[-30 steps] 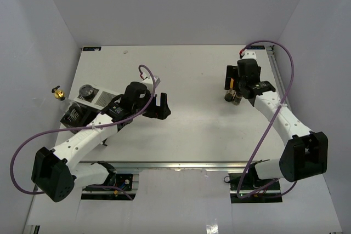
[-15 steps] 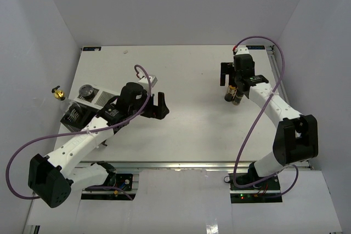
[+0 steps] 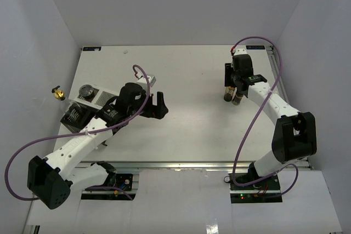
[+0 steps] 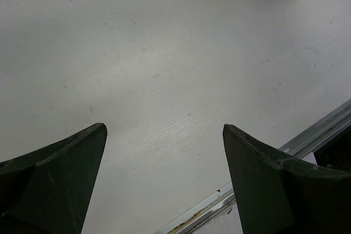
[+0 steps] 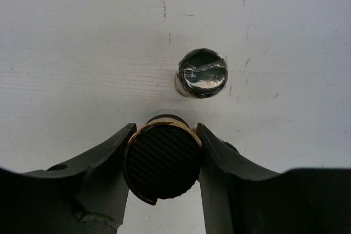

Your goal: Organize the condiment bottles

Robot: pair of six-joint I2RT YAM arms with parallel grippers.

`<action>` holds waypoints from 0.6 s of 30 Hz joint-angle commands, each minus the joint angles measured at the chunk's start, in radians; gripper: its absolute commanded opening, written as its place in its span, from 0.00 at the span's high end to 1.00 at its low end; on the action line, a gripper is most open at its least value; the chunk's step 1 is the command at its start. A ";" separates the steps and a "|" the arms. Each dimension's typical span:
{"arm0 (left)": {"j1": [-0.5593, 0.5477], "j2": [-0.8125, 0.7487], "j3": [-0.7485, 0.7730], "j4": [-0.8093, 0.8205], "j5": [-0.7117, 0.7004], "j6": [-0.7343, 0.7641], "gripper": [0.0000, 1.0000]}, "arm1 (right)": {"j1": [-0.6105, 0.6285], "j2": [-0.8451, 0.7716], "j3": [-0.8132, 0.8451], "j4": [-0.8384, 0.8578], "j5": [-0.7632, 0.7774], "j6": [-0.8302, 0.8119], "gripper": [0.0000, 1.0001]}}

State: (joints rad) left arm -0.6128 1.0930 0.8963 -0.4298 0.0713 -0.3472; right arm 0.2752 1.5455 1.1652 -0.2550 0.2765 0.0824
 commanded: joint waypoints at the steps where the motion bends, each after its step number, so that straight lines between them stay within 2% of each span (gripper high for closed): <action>1: -0.002 -0.053 0.031 -0.022 -0.037 -0.019 0.02 | -0.002 -0.045 0.046 -0.007 -0.054 -0.006 0.75; 3: -0.002 -0.056 0.047 -0.033 -0.052 -0.039 0.02 | 0.010 -0.058 0.053 -0.021 -0.091 -0.007 0.89; 5: -0.002 -0.056 0.066 -0.045 -0.066 -0.050 0.02 | 0.028 -0.075 0.058 -0.033 -0.107 -0.005 0.92; 11: 0.028 0.008 0.223 -0.177 -0.225 -0.066 0.02 | 0.182 -0.129 0.046 -0.034 -0.131 0.017 0.92; 18: 0.087 -0.047 0.292 -0.252 -0.258 -0.073 0.02 | 0.414 -0.133 0.043 0.015 -0.112 0.079 0.92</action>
State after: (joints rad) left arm -0.5447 1.0986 1.1544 -0.6051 -0.1276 -0.4081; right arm 0.6019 1.4395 1.1656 -0.3119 0.1704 0.1178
